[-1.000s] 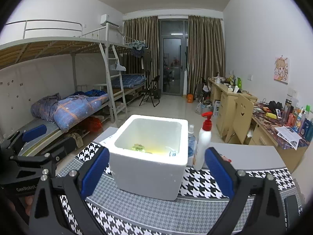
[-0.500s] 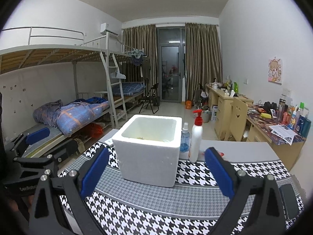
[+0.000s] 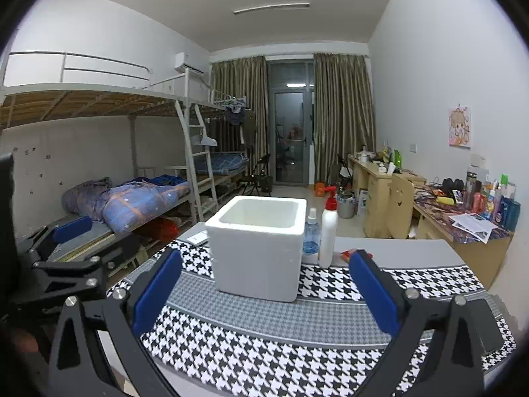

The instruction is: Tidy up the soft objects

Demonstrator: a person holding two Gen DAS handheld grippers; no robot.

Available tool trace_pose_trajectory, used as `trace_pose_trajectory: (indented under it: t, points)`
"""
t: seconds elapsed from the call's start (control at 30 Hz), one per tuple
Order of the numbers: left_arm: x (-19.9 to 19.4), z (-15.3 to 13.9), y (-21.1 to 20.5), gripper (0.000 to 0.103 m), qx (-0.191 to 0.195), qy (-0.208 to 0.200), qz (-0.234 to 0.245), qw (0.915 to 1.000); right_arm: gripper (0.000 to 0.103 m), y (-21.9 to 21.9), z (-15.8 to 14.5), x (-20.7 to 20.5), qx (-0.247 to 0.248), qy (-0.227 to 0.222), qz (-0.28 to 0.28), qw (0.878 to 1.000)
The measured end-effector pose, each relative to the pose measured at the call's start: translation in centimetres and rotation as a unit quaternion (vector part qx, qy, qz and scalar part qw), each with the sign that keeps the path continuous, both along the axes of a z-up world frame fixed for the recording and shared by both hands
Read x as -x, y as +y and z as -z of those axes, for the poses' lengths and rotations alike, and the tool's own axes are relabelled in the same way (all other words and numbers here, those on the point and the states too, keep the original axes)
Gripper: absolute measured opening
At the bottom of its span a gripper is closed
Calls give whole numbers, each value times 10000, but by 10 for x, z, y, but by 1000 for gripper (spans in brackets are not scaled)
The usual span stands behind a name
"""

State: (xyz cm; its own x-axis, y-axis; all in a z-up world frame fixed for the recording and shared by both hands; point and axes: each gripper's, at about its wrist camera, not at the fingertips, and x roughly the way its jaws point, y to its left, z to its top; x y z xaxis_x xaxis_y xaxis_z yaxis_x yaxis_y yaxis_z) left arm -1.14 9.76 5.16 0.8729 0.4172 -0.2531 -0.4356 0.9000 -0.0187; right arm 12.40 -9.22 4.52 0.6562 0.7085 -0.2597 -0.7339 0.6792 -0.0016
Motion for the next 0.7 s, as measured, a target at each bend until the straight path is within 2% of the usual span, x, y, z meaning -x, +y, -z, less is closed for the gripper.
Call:
trace_pose_trajectory:
  t: [0.27,0.7]
  points:
    - [18,9,-14,102,76,-180,176,9997,102,-21,9,18,-94,-260,128,9995]
    - [42,21,-34,102,-70,-363,209,9991,102,-39,25,36,-169,-418,338,9984]
